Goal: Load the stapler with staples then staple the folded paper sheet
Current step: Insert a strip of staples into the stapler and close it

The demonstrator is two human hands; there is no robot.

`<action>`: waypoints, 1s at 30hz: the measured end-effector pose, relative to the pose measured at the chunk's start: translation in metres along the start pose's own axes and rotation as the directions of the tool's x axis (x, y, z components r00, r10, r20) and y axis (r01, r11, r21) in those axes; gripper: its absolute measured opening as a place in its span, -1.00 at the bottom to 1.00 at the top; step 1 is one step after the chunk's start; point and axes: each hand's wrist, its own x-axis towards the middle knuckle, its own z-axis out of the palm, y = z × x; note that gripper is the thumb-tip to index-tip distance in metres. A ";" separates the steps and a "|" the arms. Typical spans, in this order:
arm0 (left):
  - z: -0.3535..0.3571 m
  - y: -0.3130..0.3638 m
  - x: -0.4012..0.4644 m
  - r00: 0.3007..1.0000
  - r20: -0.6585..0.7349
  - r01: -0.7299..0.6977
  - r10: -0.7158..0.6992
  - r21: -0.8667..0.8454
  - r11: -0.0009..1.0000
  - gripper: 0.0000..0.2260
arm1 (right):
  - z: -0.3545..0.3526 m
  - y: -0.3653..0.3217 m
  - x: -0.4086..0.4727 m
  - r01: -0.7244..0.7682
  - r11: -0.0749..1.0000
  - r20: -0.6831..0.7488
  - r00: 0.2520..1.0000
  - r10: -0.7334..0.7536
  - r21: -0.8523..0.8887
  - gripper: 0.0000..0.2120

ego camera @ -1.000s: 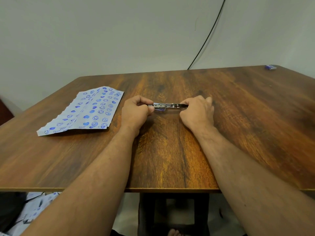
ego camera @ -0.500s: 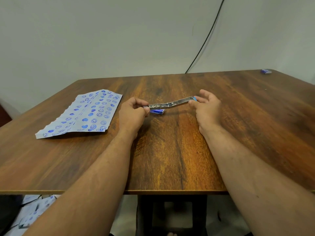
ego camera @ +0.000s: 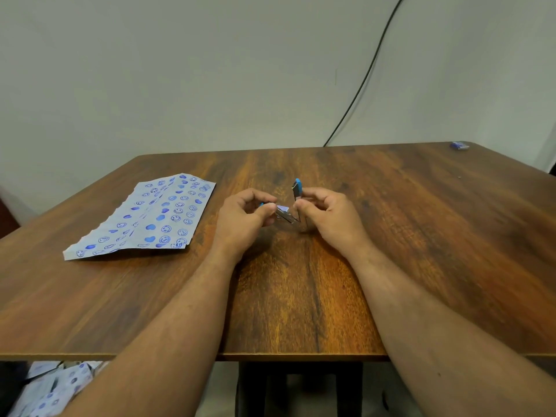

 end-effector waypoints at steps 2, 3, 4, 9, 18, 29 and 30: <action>0.001 0.000 0.000 0.999 0.034 -0.018 0.017 0.024 1.000 -0.91 | 0.004 -0.002 -0.001 0.053 0.995 0.047 0.998 -0.049 -0.089 -0.64; 0.001 0.000 0.000 0.999 0.042 -0.021 0.020 0.029 0.999 -0.92 | 0.005 -0.003 -0.002 0.072 0.991 0.067 0.996 -0.065 -0.111 -0.58; 0.001 0.000 0.000 0.999 0.046 -0.023 0.022 0.020 1.000 -0.92 | 0.006 -0.003 -0.003 0.079 0.989 0.083 0.994 -0.069 -0.122 -0.51; 0.001 0.005 -0.003 0.997 0.074 0.027 -0.016 -0.146 0.989 -0.76 | 0.007 -0.002 -0.002 0.111 0.970 0.142 0.987 -0.081 -0.217 -0.28; 0.005 -0.005 0.005 0.996 -0.078 -0.028 0.049 0.256 0.966 -0.78 | 0.006 -0.005 -0.004 0.041 0.962 0.045 0.999 -0.030 -0.269 -0.32; 0.007 -0.012 0.011 0.980 -0.166 -0.023 0.106 0.440 0.898 -0.86 | 0.008 -0.010 -0.007 0.114 0.934 0.088 0.992 -0.090 -0.337 -0.05; 0.007 -0.012 0.011 0.980 -0.167 -0.021 0.104 0.438 0.899 -0.85 | 0.007 -0.011 -0.007 0.124 0.927 0.085 0.991 -0.100 -0.353 -0.05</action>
